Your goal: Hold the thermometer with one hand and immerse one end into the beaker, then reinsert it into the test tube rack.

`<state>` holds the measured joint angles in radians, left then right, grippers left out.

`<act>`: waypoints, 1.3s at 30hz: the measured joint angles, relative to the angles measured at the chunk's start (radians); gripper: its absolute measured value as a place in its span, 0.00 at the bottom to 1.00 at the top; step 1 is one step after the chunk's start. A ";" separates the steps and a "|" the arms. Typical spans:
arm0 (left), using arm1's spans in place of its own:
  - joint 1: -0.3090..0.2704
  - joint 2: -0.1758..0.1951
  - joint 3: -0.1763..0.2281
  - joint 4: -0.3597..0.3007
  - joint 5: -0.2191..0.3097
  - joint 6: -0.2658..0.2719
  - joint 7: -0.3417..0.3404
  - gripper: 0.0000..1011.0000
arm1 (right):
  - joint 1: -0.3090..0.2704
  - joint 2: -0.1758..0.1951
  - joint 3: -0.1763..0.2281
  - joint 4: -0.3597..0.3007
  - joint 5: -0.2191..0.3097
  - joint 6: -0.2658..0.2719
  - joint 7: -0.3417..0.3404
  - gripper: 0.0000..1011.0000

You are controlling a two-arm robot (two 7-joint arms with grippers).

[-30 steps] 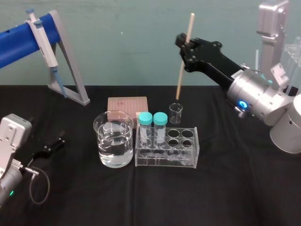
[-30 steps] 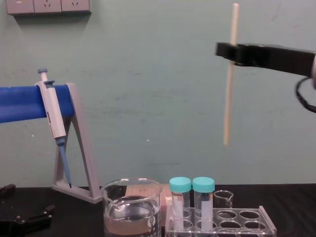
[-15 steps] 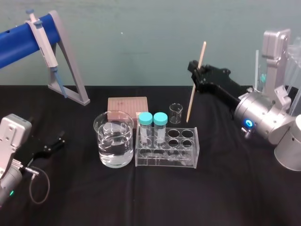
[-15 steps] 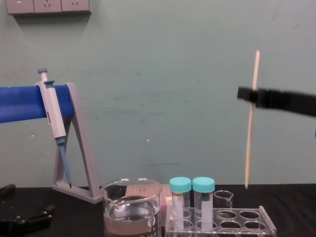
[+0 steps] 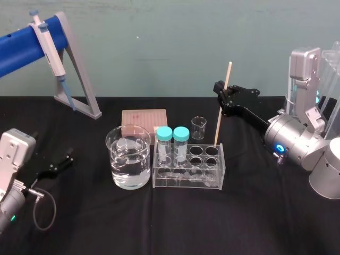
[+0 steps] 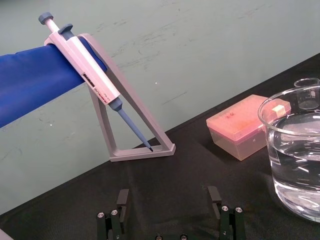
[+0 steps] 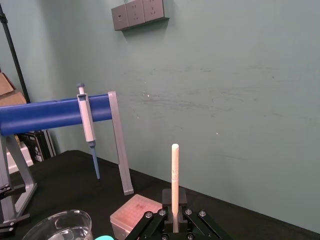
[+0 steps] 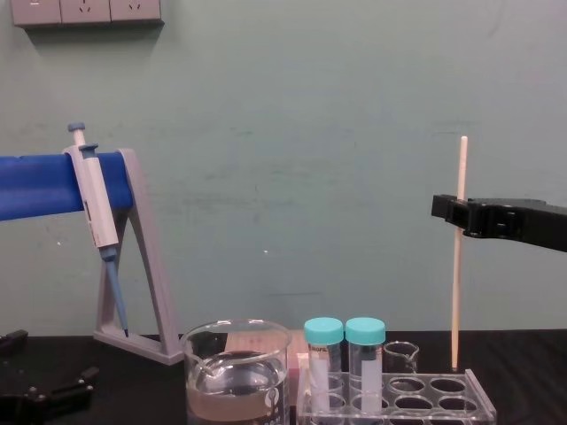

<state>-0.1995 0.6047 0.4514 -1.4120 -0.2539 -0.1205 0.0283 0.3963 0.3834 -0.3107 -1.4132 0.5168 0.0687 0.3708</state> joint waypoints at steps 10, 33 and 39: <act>0.000 0.000 0.000 0.000 0.000 0.000 0.000 0.99 | 0.011 -0.006 -0.013 0.040 -0.017 -0.021 0.030 0.05; 0.000 0.000 0.000 0.000 0.000 0.000 0.000 0.99 | 0.029 -0.025 -0.043 0.121 -0.069 -0.083 0.083 0.05; 0.000 0.000 0.000 0.000 0.000 0.000 0.000 0.99 | 0.031 -0.033 -0.044 0.140 -0.072 -0.083 0.084 0.05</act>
<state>-0.1995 0.6047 0.4514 -1.4120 -0.2539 -0.1205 0.0283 0.4269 0.3505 -0.3545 -1.2729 0.4446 -0.0138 0.4553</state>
